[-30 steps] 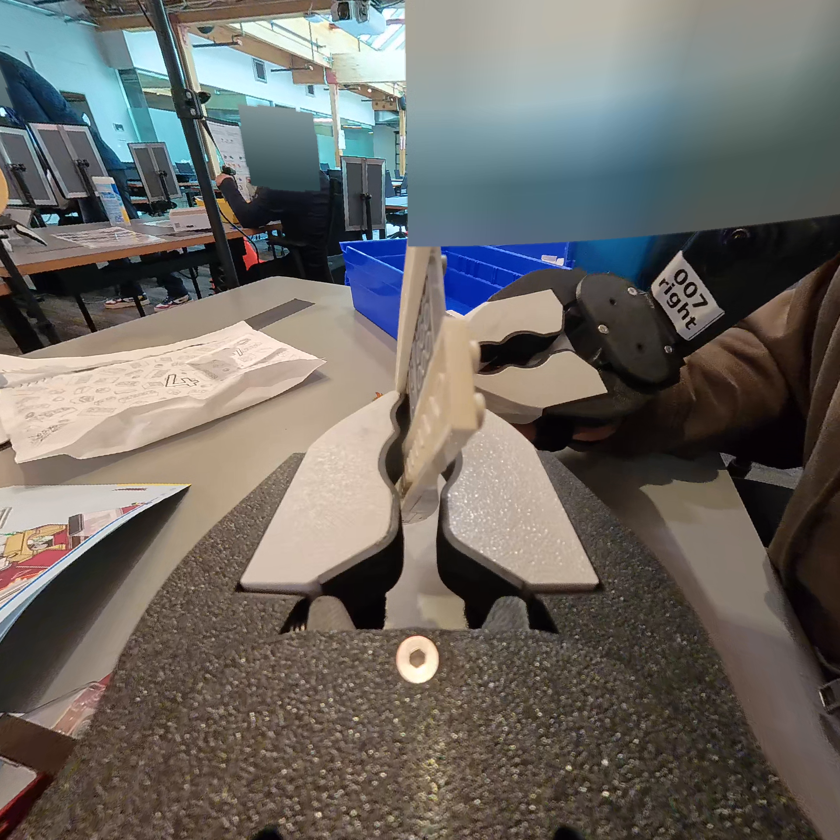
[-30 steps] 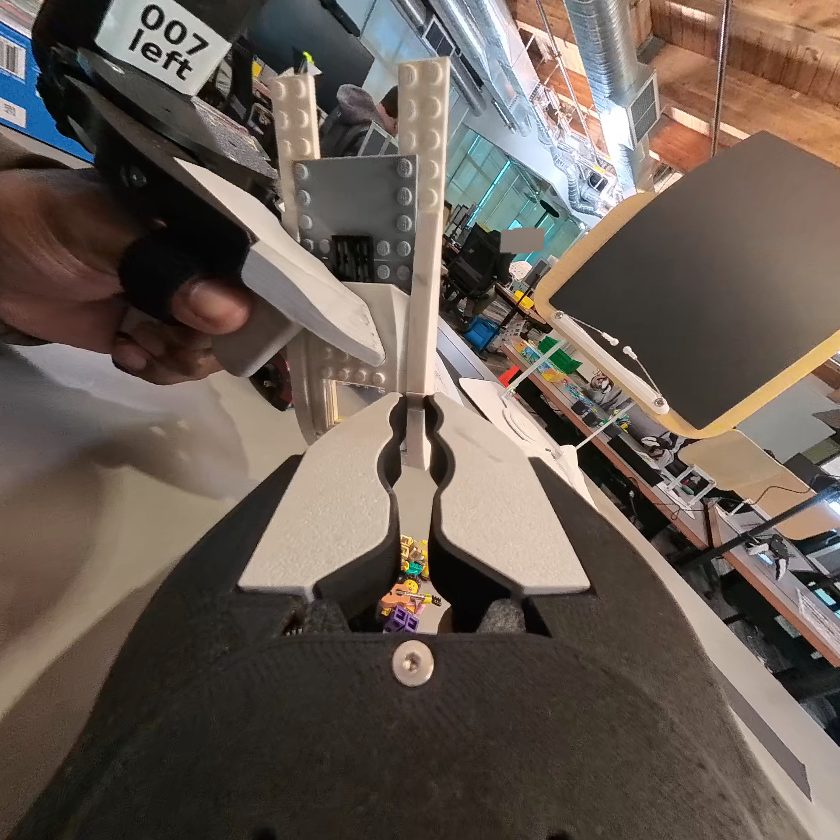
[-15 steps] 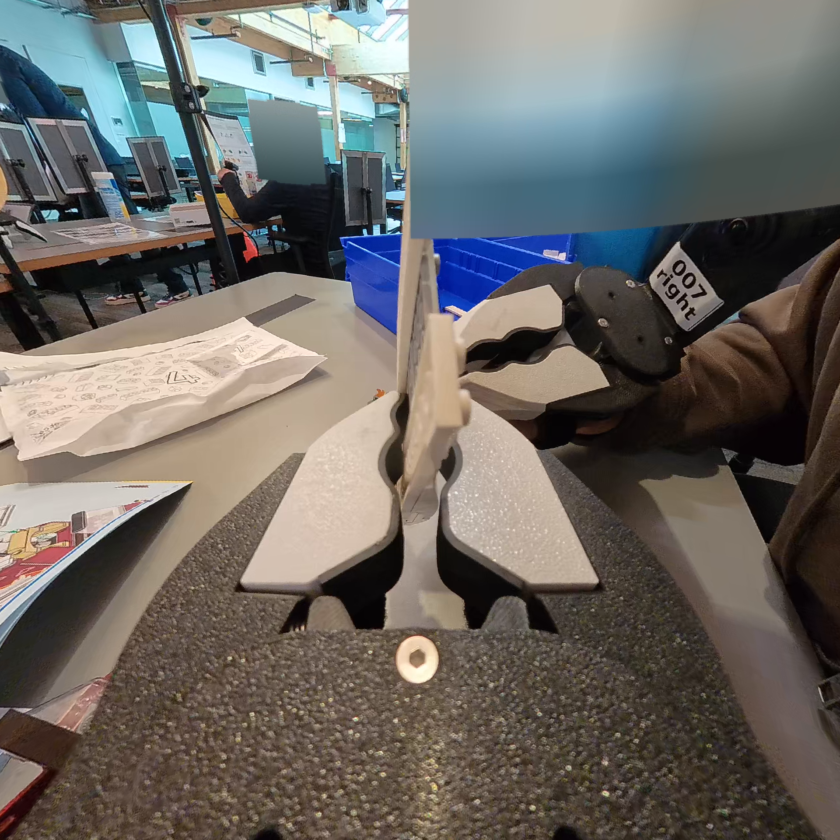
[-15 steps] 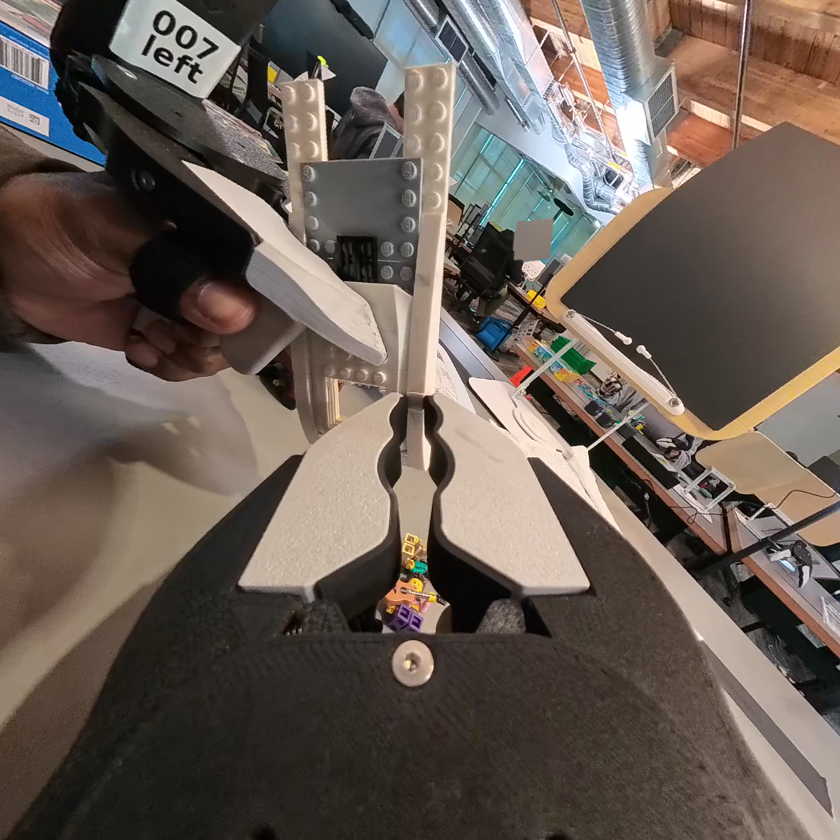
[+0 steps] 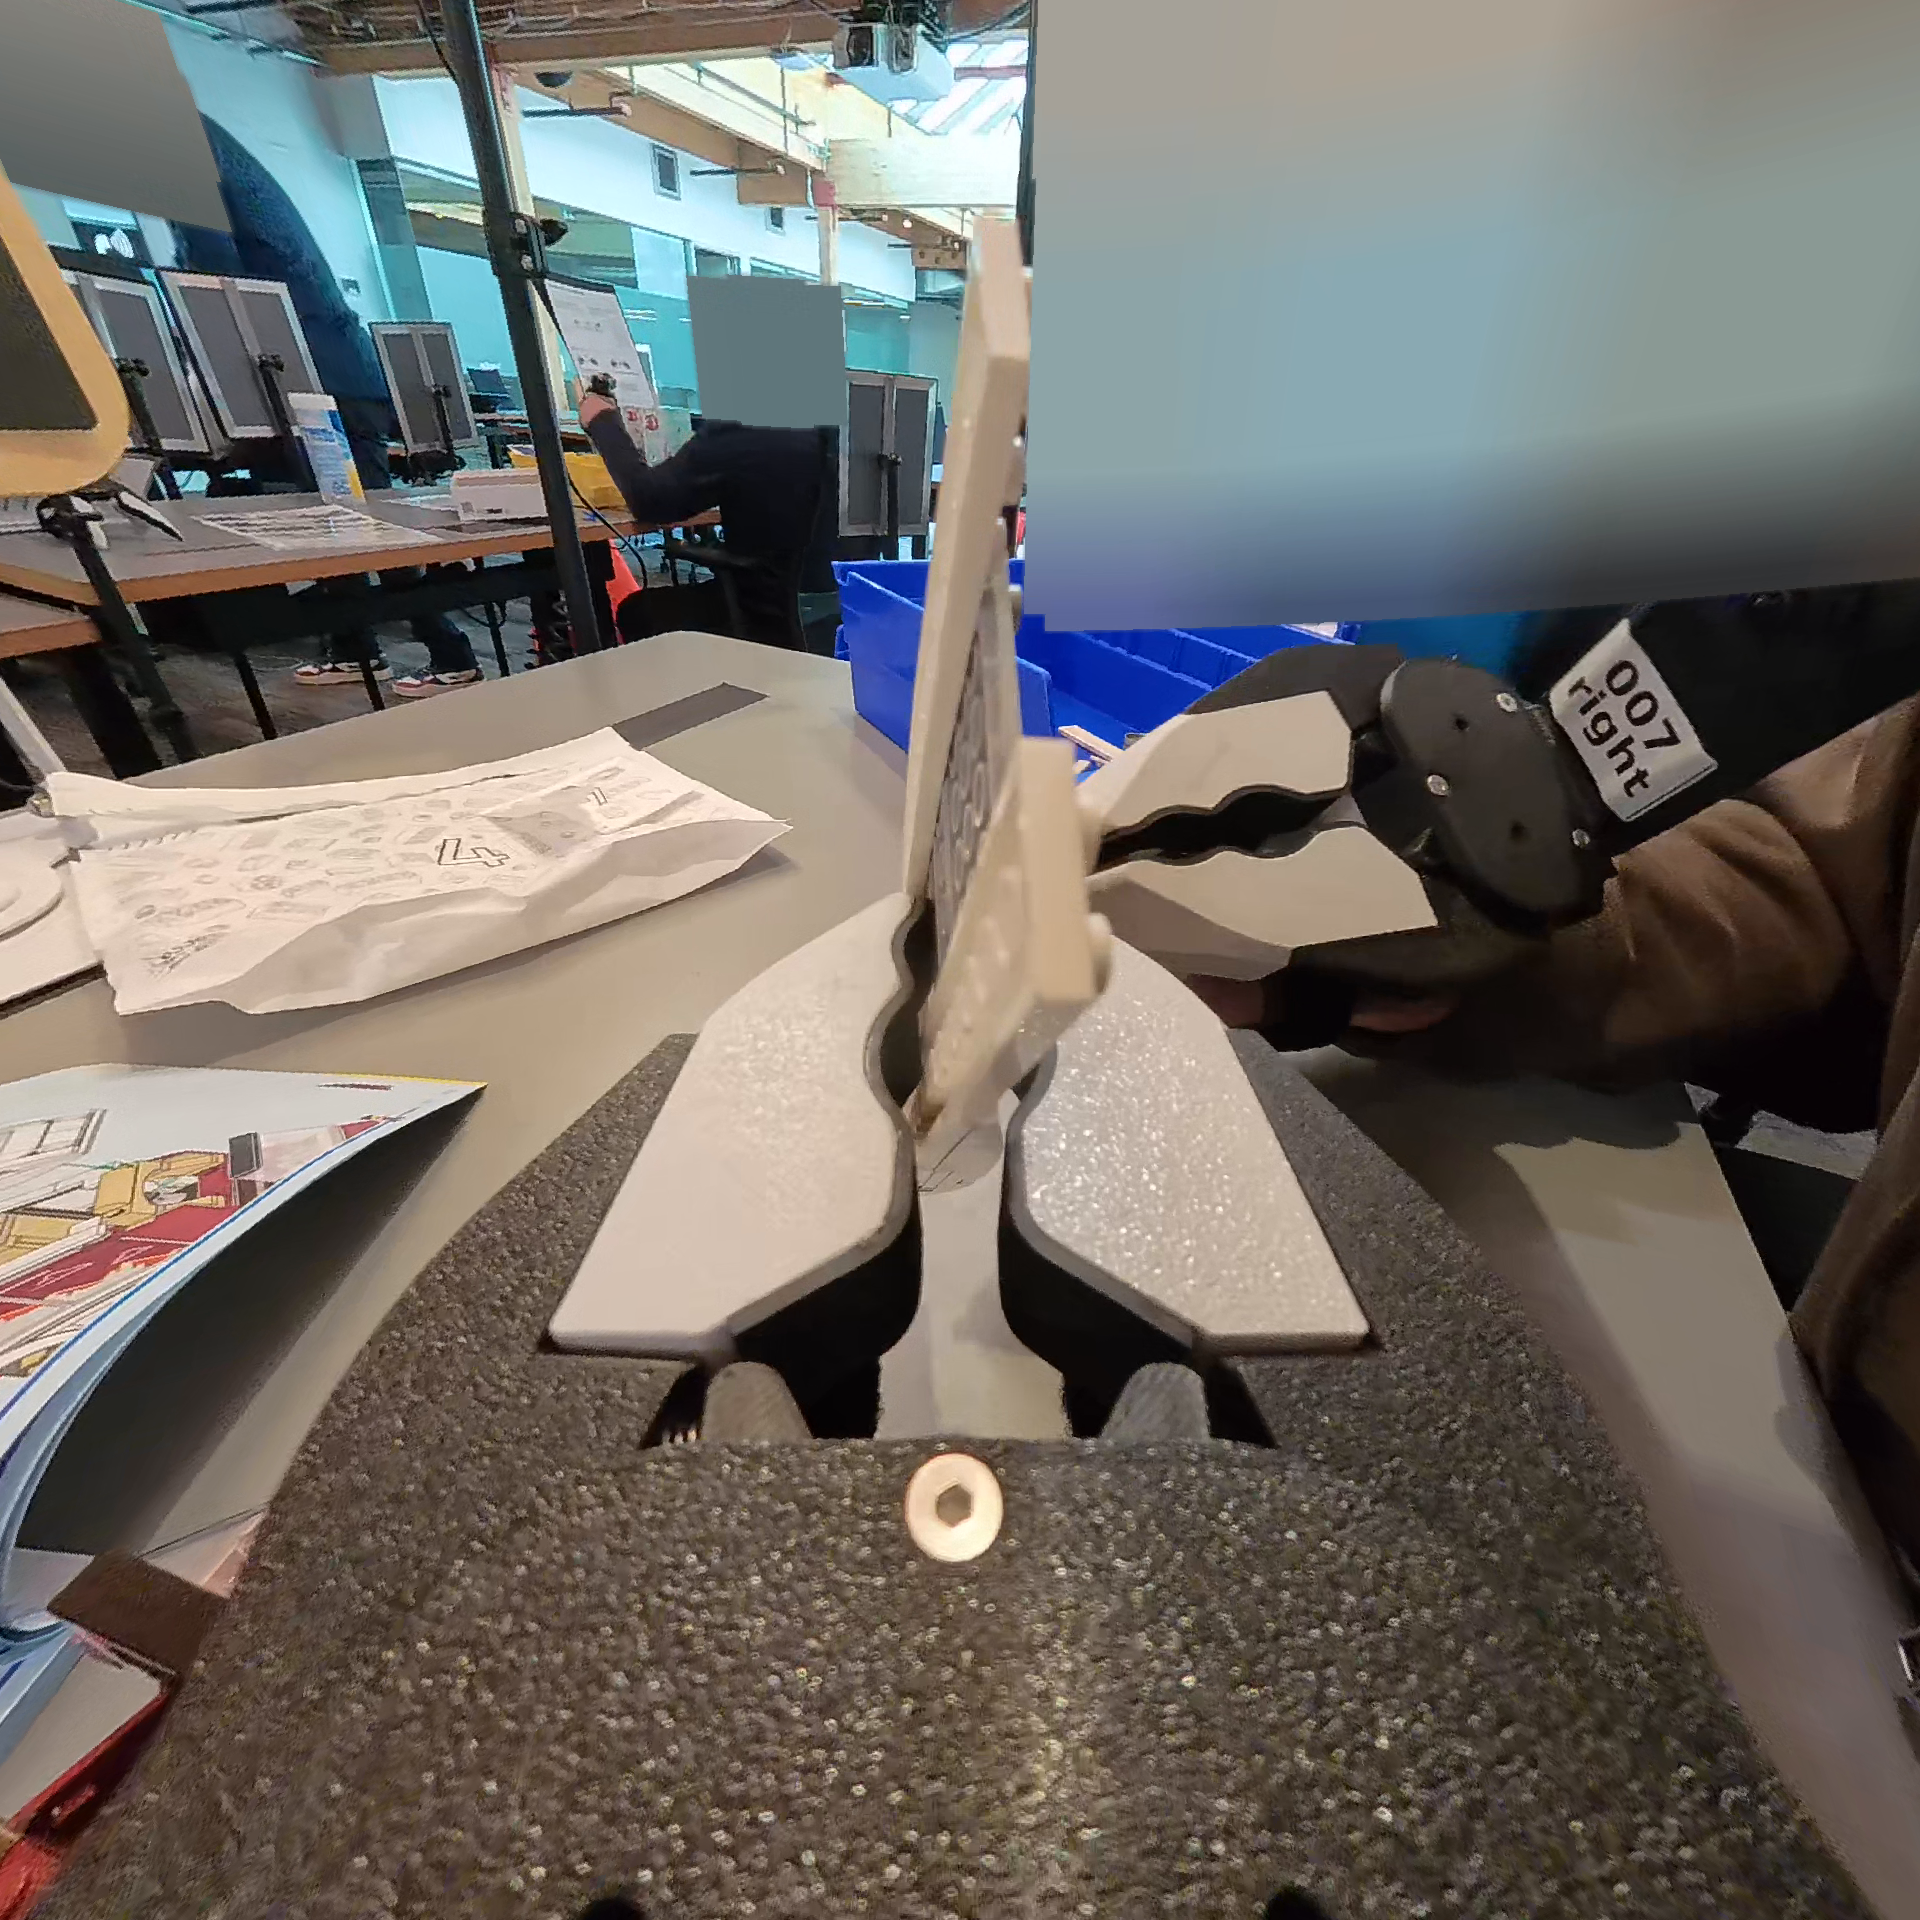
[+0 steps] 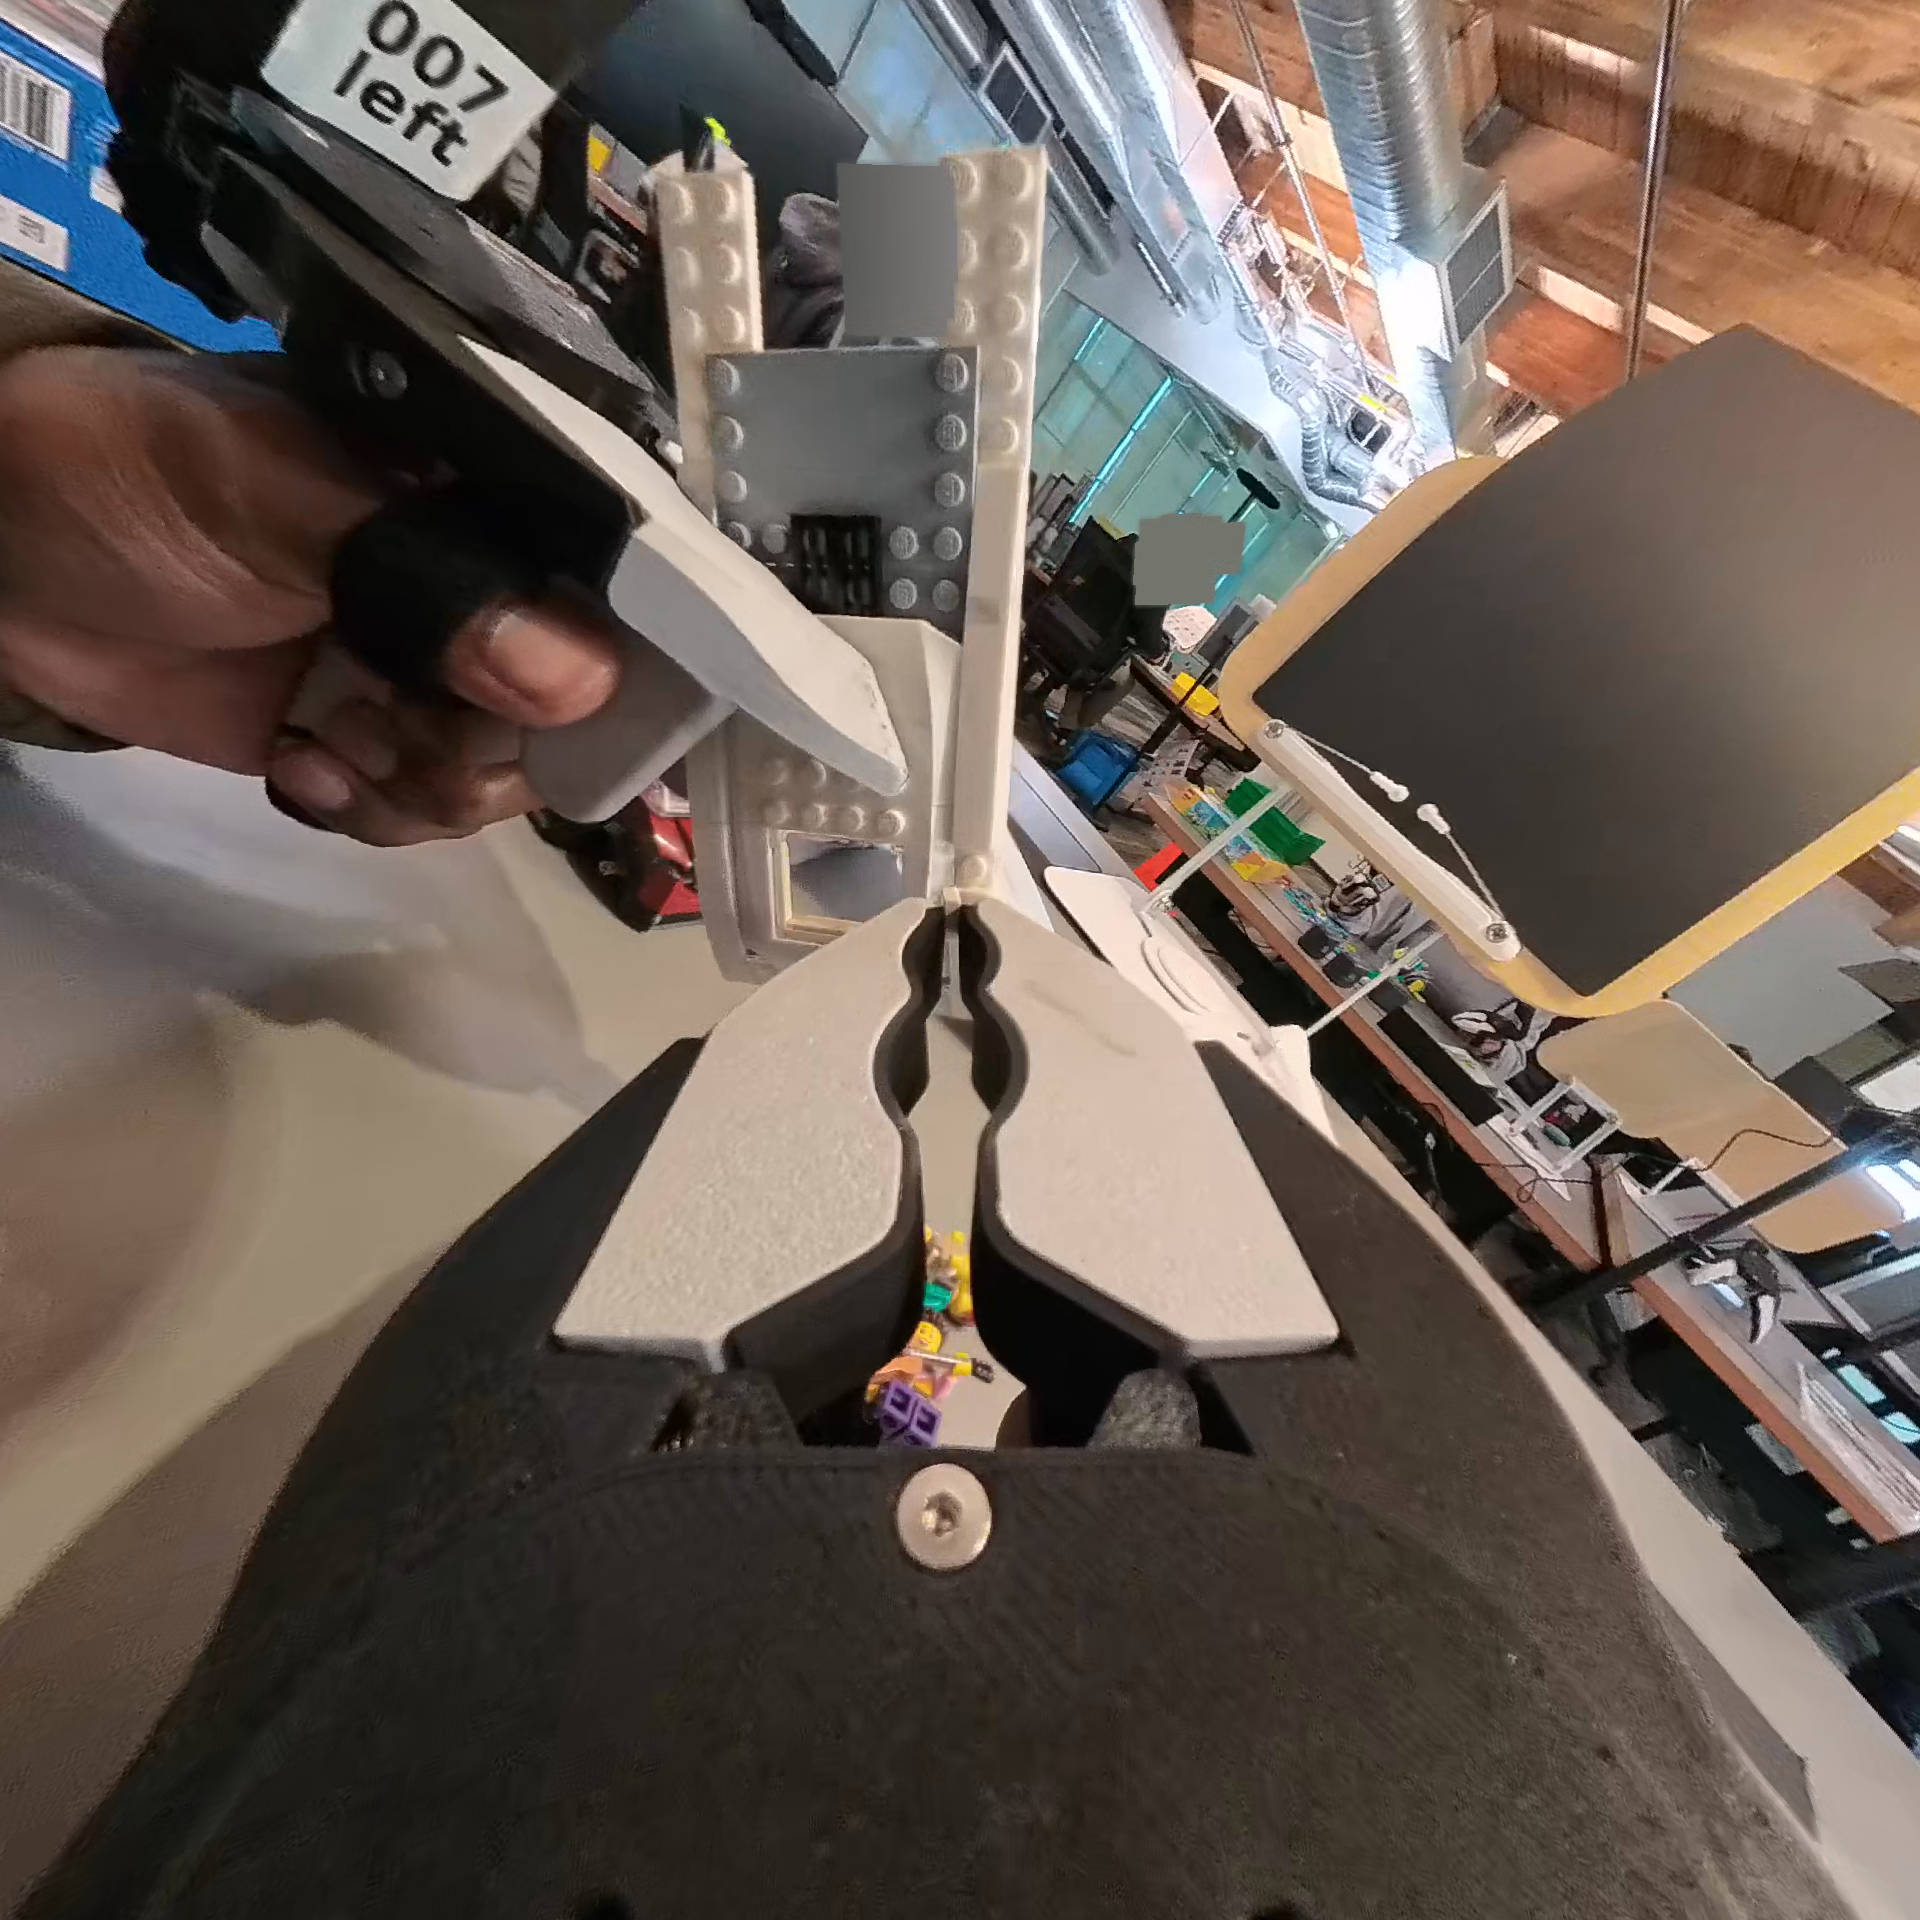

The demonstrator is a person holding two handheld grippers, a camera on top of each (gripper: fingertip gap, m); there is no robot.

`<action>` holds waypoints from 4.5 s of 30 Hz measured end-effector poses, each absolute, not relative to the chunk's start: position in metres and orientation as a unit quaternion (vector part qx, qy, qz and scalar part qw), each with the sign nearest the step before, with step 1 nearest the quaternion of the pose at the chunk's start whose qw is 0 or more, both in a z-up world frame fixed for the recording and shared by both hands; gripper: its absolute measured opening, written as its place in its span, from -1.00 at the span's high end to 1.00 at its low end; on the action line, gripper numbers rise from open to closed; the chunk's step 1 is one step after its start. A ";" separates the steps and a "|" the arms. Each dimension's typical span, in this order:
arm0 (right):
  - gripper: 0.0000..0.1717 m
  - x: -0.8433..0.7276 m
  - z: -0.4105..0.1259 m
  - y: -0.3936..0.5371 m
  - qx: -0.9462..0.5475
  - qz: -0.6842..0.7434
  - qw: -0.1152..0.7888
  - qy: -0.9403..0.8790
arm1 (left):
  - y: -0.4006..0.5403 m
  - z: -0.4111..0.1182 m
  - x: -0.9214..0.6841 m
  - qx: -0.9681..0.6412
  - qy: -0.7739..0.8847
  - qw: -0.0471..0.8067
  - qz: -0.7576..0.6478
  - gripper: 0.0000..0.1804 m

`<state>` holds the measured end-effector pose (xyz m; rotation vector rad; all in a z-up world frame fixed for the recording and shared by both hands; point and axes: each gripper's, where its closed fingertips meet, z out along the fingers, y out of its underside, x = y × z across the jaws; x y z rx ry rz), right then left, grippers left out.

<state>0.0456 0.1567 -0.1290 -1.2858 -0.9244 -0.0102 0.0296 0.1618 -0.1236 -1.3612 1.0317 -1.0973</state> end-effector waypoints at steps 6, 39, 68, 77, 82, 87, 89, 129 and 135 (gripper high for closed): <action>0.97 0.075 -0.125 0.163 -0.588 -0.067 0.709 -0.384 | 0.159 -0.124 0.031 -0.568 0.425 0.505 -0.491 0.88; 0.80 0.062 -0.148 0.156 -0.601 -0.046 0.660 -0.448 | 0.162 -0.125 0.030 -0.572 0.409 0.467 -0.536 0.88; 0.89 0.050 -0.145 0.166 -0.583 0.016 0.641 -0.499 | 0.151 -0.135 0.040 -0.572 0.447 0.470 -0.502 0.88; 0.91 0.049 -0.139 0.165 -0.550 -0.095 0.671 -0.488 | 0.158 -0.131 0.036 -0.595 0.397 0.464 -0.522 0.89; 0.92 0.050 -0.141 0.162 -0.550 -0.092 0.673 -0.486 | 0.157 -0.133 0.037 -0.597 0.401 0.465 -0.516 0.88; 1.00 0.071 -0.136 0.170 -0.563 -0.096 0.681 -0.457 | 0.185 -0.123 0.018 -0.610 0.348 0.498 -0.509 0.88; 1.00 0.075 -0.139 0.172 -0.570 -0.077 0.681 -0.454 | 0.184 -0.122 0.019 -0.607 0.353 0.501 -0.506 0.88; 0.91 -0.008 -0.153 0.167 -0.539 -0.196 0.665 -0.478 | 0.186 -0.119 0.015 -0.599 0.165 0.416 -0.664 0.87; 0.92 -0.007 -0.157 0.169 -0.554 -0.178 0.657 -0.480 | 0.184 -0.121 0.017 -0.610 0.169 0.409 -0.657 0.85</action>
